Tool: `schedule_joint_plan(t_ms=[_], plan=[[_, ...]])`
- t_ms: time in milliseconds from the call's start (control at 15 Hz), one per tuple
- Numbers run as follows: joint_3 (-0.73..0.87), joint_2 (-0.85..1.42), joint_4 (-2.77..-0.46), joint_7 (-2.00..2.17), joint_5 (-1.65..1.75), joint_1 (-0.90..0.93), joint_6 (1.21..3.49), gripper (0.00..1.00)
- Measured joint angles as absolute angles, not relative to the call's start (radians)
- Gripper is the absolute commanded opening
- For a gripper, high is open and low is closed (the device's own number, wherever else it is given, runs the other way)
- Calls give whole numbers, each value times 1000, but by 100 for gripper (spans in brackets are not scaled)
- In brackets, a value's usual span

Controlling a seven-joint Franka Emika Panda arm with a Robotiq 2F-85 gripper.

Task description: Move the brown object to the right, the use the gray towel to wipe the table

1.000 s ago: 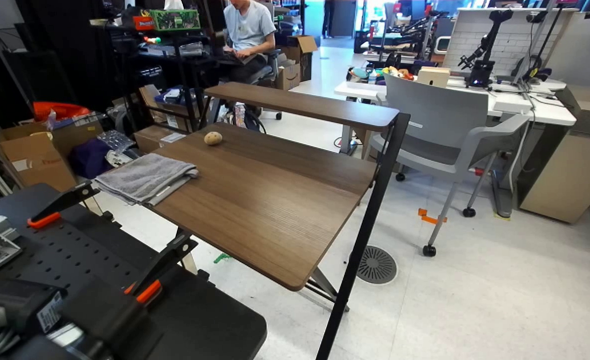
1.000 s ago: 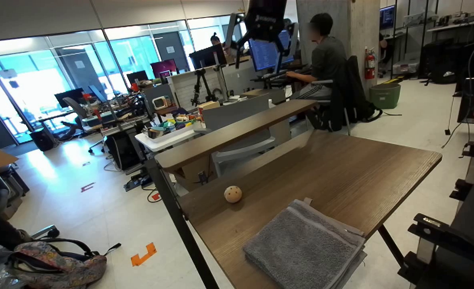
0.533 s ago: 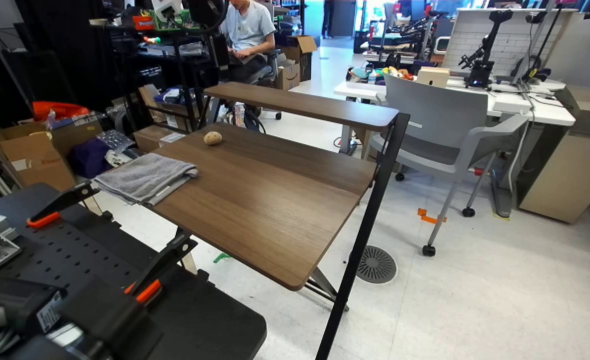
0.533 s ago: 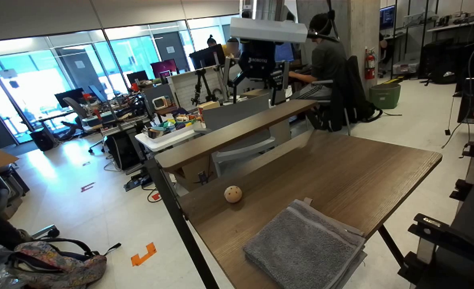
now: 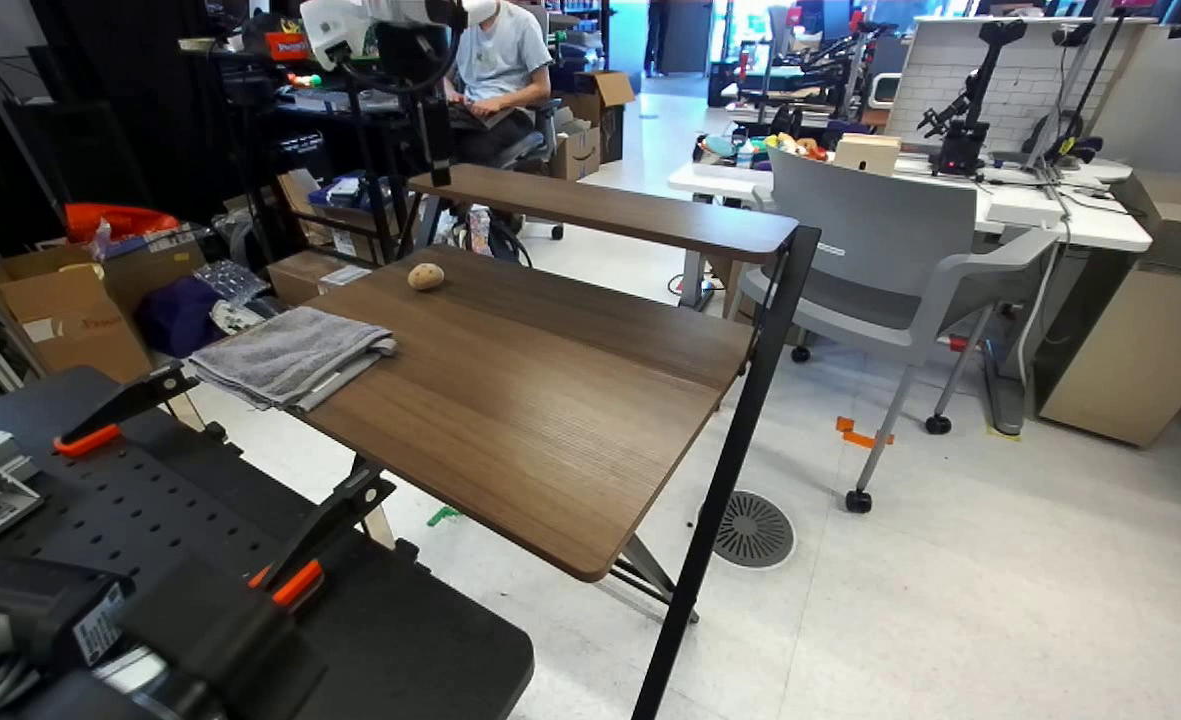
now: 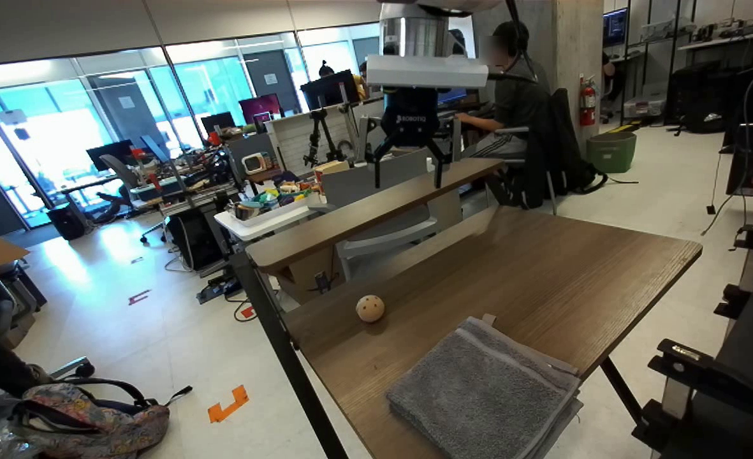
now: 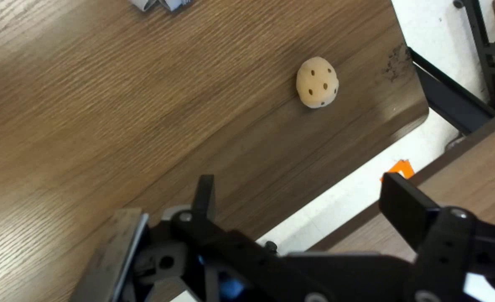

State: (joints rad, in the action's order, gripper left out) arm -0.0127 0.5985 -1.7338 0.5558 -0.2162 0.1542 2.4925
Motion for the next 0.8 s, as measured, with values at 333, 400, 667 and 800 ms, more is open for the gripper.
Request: schedule_joint_plan(t_ms=[333,400,667,800], plan=[[-1,728,-1623,583,-172,193,2441,100],[0,755,-1604,589,-163,202,2441,100],[9,857,-1537,607,-145,229,2443,100],[16,903,-1507,619,-145,236,2452,100]])
